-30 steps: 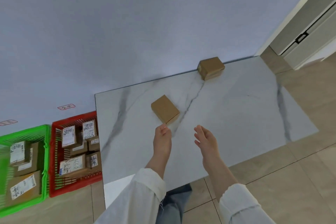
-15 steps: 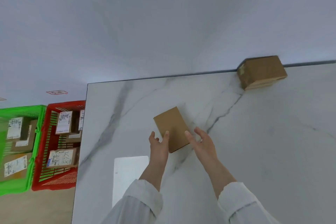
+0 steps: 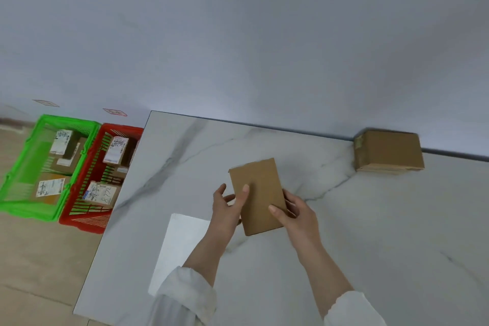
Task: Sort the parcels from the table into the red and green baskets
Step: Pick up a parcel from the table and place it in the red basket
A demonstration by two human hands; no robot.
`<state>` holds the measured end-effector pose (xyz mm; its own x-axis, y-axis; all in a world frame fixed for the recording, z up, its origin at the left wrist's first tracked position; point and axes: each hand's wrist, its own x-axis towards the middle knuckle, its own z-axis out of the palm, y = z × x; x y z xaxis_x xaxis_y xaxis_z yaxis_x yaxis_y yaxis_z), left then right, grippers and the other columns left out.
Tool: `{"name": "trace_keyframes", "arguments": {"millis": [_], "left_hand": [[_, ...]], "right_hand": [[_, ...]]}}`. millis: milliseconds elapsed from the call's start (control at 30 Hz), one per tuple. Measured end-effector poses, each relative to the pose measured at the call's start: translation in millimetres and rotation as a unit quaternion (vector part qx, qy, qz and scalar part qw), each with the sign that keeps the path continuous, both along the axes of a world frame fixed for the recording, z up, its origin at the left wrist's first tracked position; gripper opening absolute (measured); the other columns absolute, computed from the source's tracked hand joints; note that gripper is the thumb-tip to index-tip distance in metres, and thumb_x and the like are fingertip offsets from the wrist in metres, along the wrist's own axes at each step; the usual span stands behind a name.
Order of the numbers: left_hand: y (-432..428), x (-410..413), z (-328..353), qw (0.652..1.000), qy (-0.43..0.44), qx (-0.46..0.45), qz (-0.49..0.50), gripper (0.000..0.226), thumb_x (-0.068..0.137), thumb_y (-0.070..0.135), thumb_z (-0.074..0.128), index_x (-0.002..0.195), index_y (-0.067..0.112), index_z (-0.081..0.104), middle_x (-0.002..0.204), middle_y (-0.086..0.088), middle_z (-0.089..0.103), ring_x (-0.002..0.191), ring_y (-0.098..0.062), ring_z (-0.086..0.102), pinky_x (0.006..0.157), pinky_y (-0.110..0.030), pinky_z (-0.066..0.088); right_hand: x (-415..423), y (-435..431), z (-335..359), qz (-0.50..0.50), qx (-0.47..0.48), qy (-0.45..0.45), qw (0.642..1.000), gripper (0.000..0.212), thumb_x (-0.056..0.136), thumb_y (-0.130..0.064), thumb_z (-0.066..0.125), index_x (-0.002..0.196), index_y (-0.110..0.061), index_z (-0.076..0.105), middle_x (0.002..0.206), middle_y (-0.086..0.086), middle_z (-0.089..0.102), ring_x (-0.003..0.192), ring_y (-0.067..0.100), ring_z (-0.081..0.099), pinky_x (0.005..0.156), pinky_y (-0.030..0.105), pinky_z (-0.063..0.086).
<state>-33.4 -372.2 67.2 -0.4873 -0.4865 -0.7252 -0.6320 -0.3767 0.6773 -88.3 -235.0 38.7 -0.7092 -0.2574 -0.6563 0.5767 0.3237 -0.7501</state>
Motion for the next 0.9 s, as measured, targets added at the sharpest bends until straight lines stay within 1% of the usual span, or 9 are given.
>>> {"name": "trace_keyframes", "arguments": {"millis": [133,200,267,400,500,600,667,767,900], "left_hand": [[9.0,-10.4,53.9,0.996,0.069,-0.017,-0.06,0.071,0.071,0.052,0.069,0.128,0.027,0.036,0.132,0.002,0.05,0.116,-0.014,0.053,0.095,-0.032,0.048],[12.9,-11.5,75.8,0.991,0.098,-0.047,-0.082,0.069,0.074,0.042,0.07,0.131,0.027,0.035,0.13,0.005,0.051,0.117,-0.01,0.05,0.088,-0.021,0.047],[14.6,-10.2,93.0,0.98,0.129,-0.096,-0.113,0.077,0.073,0.031,0.076,0.136,0.029,0.03,0.129,0.011,0.046,0.118,-0.004,0.046,0.079,-0.014,0.045],[22.3,-0.6,120.0,0.946,0.19,-0.167,-0.204,0.098,0.063,0.033,0.083,0.137,0.039,0.018,0.13,0.024,0.031,0.124,0.012,0.031,0.086,-0.007,0.04],[32.1,7.4,138.6,0.93,0.221,-0.18,-0.231,0.101,0.059,0.04,0.081,0.136,0.038,0.016,0.135,0.018,0.027,0.129,0.01,0.025,0.09,0.0,0.034],[37.7,12.2,164.5,0.929,0.249,-0.125,-0.242,0.093,0.073,0.037,0.076,0.141,0.037,0.014,0.141,0.023,0.025,0.127,0.019,0.023,0.087,0.004,0.032],[37.7,16.1,182.9,0.935,0.247,-0.066,-0.244,0.082,0.077,0.055,0.057,0.146,0.038,0.015,0.146,0.025,0.025,0.126,0.018,0.027,0.098,-0.005,0.034],[35.4,18.2,196.5,0.954,0.221,0.01,-0.205,0.07,0.073,0.079,0.035,0.131,0.042,0.047,0.136,0.016,0.051,0.126,-0.003,0.047,0.108,-0.036,0.038],[33.7,26.8,204.9,0.957,0.228,0.076,-0.163,0.057,0.083,0.069,0.038,0.131,0.039,0.048,0.128,0.012,0.059,0.12,-0.011,0.055,0.104,-0.049,0.042]], "right_hand": [[-8.0,23.7,59.7,0.026,-0.044,0.046,0.998,0.052,0.075,-0.008,0.075,0.121,-0.023,0.057,0.12,-0.002,0.063,0.109,0.008,0.059,0.092,0.023,0.048],[-10.6,33.7,84.5,0.029,-0.054,0.057,0.997,0.045,0.079,-0.015,0.072,0.121,-0.023,0.057,0.122,-0.002,0.063,0.108,0.002,0.058,0.09,0.02,0.049],[-15.9,39.8,112.5,0.025,-0.051,0.034,0.998,0.032,0.085,-0.035,0.06,0.116,-0.025,0.059,0.121,-0.003,0.063,0.106,0.002,0.059,0.09,0.023,0.049],[-27.6,45.1,162.6,-0.015,-0.076,-0.095,0.992,0.071,0.072,-0.074,0.034,0.112,-0.019,0.058,0.11,-0.003,0.062,0.106,0.02,0.059,0.089,0.042,0.052],[-22.9,47.5,186.7,0.007,-0.065,-0.075,0.995,0.065,0.068,-0.073,0.05,0.104,-0.02,0.061,0.11,0.001,0.066,0.106,0.023,0.062,0.088,0.045,0.054],[-15.4,53.0,199.5,-0.017,-0.074,-0.039,0.996,0.063,0.072,-0.062,0.062,0.111,-0.013,0.059,0.114,0.006,0.065,0.108,0.023,0.062,0.087,0.041,0.056],[-4.4,55.7,209.3,-0.037,-0.086,-0.012,0.996,0.057,0.079,-0.052,0.063,0.116,-0.009,0.057,0.117,0.006,0.064,0.108,0.019,0.061,0.091,0.039,0.054],[17.0,57.8,219.2,-0.039,-0.078,0.069,0.994,0.054,0.079,-0.047,0.066,0.121,-0.013,0.058,0.12,0.001,0.064,0.11,0.012,0.06,0.1,0.037,0.048],[41.4,59.7,226.6,0.018,-0.06,0.151,0.987,0.051,0.086,-0.035,0.064,0.134,-0.024,0.049,0.131,-0.006,0.057,0.122,0.007,0.051,0.108,0.035,0.039]]}}
